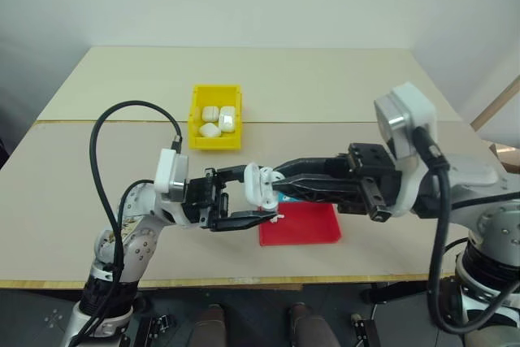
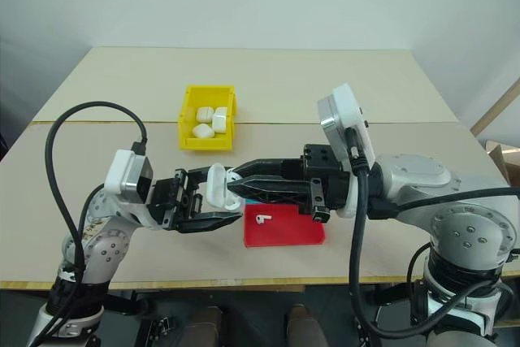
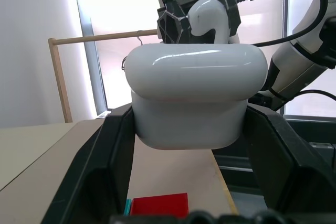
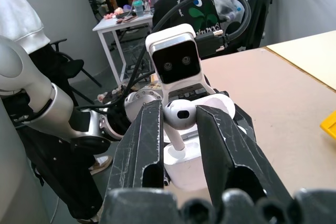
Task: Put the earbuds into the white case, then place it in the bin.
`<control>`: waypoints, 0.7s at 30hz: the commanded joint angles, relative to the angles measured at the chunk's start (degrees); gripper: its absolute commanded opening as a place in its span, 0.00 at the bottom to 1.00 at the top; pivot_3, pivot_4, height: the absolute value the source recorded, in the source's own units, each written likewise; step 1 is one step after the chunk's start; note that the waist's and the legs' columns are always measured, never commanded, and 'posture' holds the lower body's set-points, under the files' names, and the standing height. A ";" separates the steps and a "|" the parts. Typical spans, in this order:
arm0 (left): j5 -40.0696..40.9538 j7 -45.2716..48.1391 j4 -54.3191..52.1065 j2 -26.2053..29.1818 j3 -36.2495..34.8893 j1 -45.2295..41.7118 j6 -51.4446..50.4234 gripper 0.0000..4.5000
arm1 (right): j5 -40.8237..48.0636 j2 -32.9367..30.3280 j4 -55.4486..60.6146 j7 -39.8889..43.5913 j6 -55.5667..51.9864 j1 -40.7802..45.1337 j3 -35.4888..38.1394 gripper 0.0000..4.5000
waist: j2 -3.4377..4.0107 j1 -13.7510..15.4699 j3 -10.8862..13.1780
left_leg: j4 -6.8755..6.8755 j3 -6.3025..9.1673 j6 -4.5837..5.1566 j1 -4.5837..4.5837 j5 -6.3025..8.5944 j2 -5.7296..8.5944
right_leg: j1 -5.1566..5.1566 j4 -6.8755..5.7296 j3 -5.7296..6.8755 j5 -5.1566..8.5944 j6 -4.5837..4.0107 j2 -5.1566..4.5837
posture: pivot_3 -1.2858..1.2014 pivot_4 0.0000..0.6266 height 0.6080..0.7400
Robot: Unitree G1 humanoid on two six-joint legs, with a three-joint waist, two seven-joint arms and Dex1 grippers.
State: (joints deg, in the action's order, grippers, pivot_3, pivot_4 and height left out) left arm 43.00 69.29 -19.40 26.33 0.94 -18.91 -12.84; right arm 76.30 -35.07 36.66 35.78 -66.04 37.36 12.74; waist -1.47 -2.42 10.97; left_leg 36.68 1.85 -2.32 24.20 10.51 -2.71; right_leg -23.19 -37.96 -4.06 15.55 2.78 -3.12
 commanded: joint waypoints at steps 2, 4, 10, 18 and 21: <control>0.62 0.47 -0.87 -0.46 -0.16 -0.66 0.69 0.63 | 1.44 -1.46 0.52 -0.22 3.75 1.07 -1.17 0.25 | 0.00 -0.01 0.00 | 0.00 0.00 0.00 0.00 0.00 0.00 | 0.00 0.01 0.00 0.00 0.00 0.00 | 0.52 0.24 1.00; 0.31 0.65 -0.71 -0.62 0.05 -0.69 0.88 0.63 | 1.25 -1.89 0.34 -0.20 4.39 1.16 -2.03 0.25 | 0.00 0.02 0.00 | 0.00 0.00 0.00 0.01 0.00 0.00 | 0.00 0.01 0.00 0.00 0.00 0.00 | 0.52 0.24 1.00; -0.19 0.69 -0.44 -1.26 0.40 -0.81 1.18 0.63 | 1.02 -2.60 -0.08 -0.18 5.91 1.11 -4.16 0.25 | 0.00 0.02 0.00 | 0.00 0.00 0.00 0.01 0.00 0.00 | 0.00 0.02 0.00 0.01 0.02 0.00 | 0.52 0.24 1.00; -0.32 0.82 -0.34 -1.95 0.34 -0.86 1.41 0.63 | 1.38 -3.69 -0.57 0.19 6.81 0.40 -5.55 0.25 | 0.00 0.06 0.00 | 0.00 0.00 0.00 0.01 0.00 0.00 | 0.00 0.02 0.00 0.01 0.02 0.00 | 0.52 0.24 1.00; -0.48 0.97 -0.24 -2.07 0.32 -0.88 1.64 0.63 | 1.27 -4.23 -0.44 0.28 6.97 0.14 -5.86 0.25 | 0.00 0.08 0.00 | 0.00 0.00 0.00 0.01 0.00 0.00 | 0.00 0.02 0.00 0.01 0.02 0.00 | 0.52 0.24 1.00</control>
State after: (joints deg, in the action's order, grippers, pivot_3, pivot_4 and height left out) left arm 42.49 70.12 -19.14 24.44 1.34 -18.92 -12.51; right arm 76.82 -38.81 35.43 35.97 -60.70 37.50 6.50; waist -1.47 -2.33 10.97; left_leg 36.68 1.85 -2.31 24.21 10.51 -2.71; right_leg -23.19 -37.93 -4.06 15.56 2.81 -3.12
